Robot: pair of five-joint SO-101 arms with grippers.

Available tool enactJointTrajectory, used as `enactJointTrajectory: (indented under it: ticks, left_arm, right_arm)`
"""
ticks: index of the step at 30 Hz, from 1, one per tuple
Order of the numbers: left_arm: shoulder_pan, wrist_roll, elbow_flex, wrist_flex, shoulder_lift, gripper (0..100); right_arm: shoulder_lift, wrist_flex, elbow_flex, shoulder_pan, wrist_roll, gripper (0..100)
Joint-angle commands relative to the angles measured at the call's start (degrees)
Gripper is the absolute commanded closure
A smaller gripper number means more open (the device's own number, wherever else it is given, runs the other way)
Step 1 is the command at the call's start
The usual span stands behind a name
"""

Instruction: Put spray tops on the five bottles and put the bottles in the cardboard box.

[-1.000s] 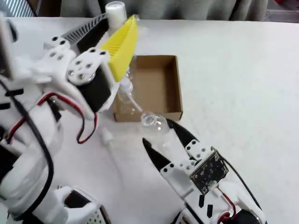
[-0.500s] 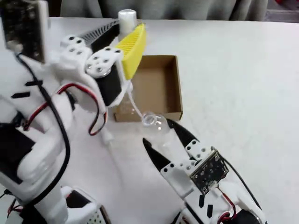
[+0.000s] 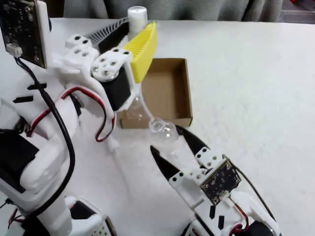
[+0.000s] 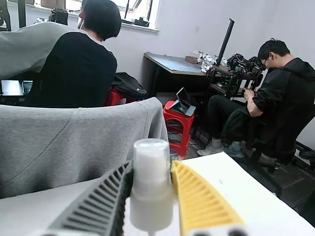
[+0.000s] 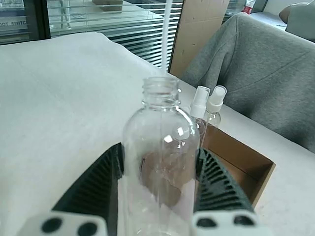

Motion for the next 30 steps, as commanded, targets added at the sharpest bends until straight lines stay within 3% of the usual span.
enactJointTrajectory:
  ticks: [1, 13, 23, 30]
  left_arm:
    - [0.7, -0.4, -1.8, -1.4, -0.7, 98]
    - [8.0, -0.4, 0.1, 5.0, -0.7, 98]
    - [8.6, -0.4, 0.7, 14.8, -0.7, 98]
    - [8.8, -0.5, 9.9, 13.1, -2.2, 98]
  right_arm:
    - [-0.2, -0.4, -0.5, -0.4, 0.8, 98.3]
    - [-0.2, -0.7, -0.5, -0.5, 0.8, 98.3]
    - [-0.2, -0.5, -3.3, -0.7, 0.4, 98.3]
    - [-0.2, -0.5, -3.3, -0.5, 0.4, 98.3]
